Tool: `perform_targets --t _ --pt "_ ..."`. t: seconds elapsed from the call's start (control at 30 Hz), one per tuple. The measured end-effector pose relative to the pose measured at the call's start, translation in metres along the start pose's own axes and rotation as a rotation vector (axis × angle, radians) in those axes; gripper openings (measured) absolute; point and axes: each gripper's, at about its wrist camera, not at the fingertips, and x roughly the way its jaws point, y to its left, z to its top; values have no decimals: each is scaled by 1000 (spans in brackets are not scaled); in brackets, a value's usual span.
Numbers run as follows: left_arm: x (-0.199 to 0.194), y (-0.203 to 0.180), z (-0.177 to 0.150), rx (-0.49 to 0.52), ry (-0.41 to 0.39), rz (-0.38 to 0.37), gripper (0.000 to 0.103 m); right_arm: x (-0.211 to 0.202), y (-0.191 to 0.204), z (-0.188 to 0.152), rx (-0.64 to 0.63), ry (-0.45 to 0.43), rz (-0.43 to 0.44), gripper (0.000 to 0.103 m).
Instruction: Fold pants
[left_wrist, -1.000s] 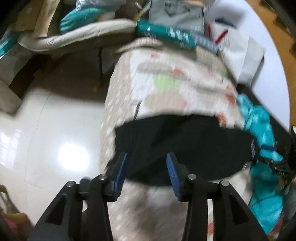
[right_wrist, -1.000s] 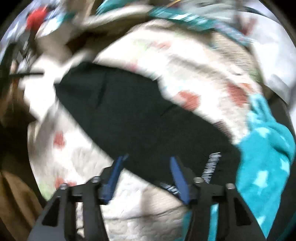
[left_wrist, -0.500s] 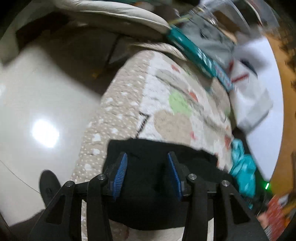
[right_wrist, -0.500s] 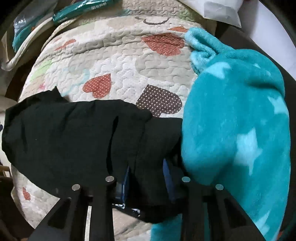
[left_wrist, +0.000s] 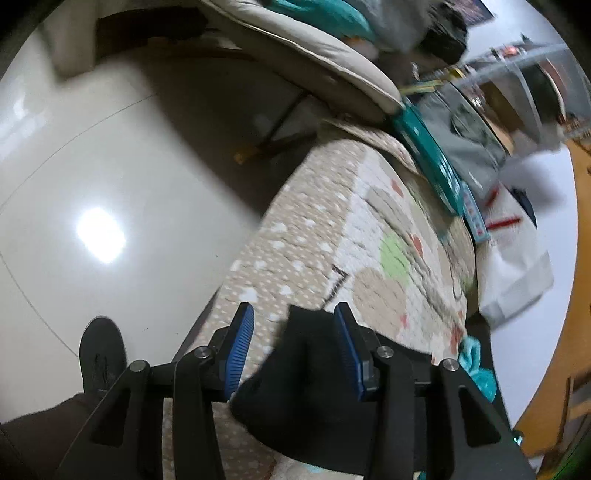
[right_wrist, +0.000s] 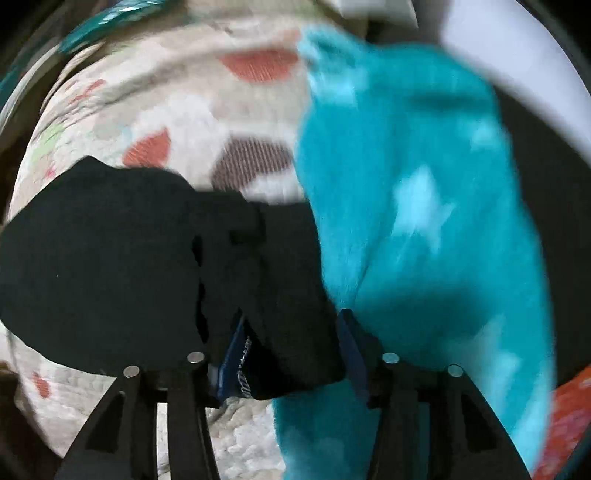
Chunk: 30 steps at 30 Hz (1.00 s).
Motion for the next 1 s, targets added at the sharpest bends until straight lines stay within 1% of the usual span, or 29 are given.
perform_targets --t 0.07,0.1,0.13,0.17,0.2,0.3,0.37,0.43,0.47,0.5,0.53,0.57,0.6,0.63,0.67,0.7,0.73,0.77,0.83,0.87,0.93,1.0 --pt "-2 4 2 -25 -9 -1 47 -25 26 8 -83 -104 -79 67" --pt "-2 5 3 -31 -12 5 47 -35 40 14 -117 -153 -80 69" --pt "-2 5 3 -29 -13 13 47 -43 56 20 -153 -199 -47 70" --pt "-2 4 3 -21 -12 23 47 -48 75 25 -190 -227 8 71" --pt "-1 4 2 -12 -8 35 47 -50 97 31 -230 -229 63 71" --pt "2 4 0 -5 4 50 47 -40 155 47 -334 -209 182 71" --pt "4 4 1 -3 12 55 47 -25 184 59 -377 -207 208 71" --pt "8 5 0 2 26 67 47 -4 206 72 -392 -189 221 68" --pt "10 6 -1 0 39 79 47 9 215 78 -399 -167 216 62" --pt "12 7 -1 -3 48 83 47 25 220 84 -396 -138 190 59" --pt "13 9 -1 -5 57 87 48 38 221 89 -384 -106 164 60" --pt "15 11 -2 -8 64 98 48 46 218 94 -351 -83 165 68" --pt "16 15 -3 -16 69 114 48 46 211 99 -294 -89 165 74" --pt "17 18 -4 -26 71 128 48 44 206 101 -258 -99 139 74" --pt "17 22 -4 -42 74 139 48 38 206 102 -236 -121 79 74" --pt "18 27 -5 -68 79 143 47 31 209 100 -244 -152 9 74" --pt "18 31 -6 -89 83 137 47 23 216 97 -272 -183 -25 74" --pt "16 36 -8 -115 84 125 47 11 230 92 -328 -225 -16 74" --pt "10 40 -14 -139 72 110 47 -6 254 84 -411 -276 57 74" --pt "6 41 -18 -149 63 96 47 -17 267 77 -455 -294 119 74" --pt "-2 44 -26 -170 45 66 47 -33 294 64 -530 -305 242 74" --pt "-10 51 -33 -197 18 58 47 -47 330 48 -618 -293 347 74"
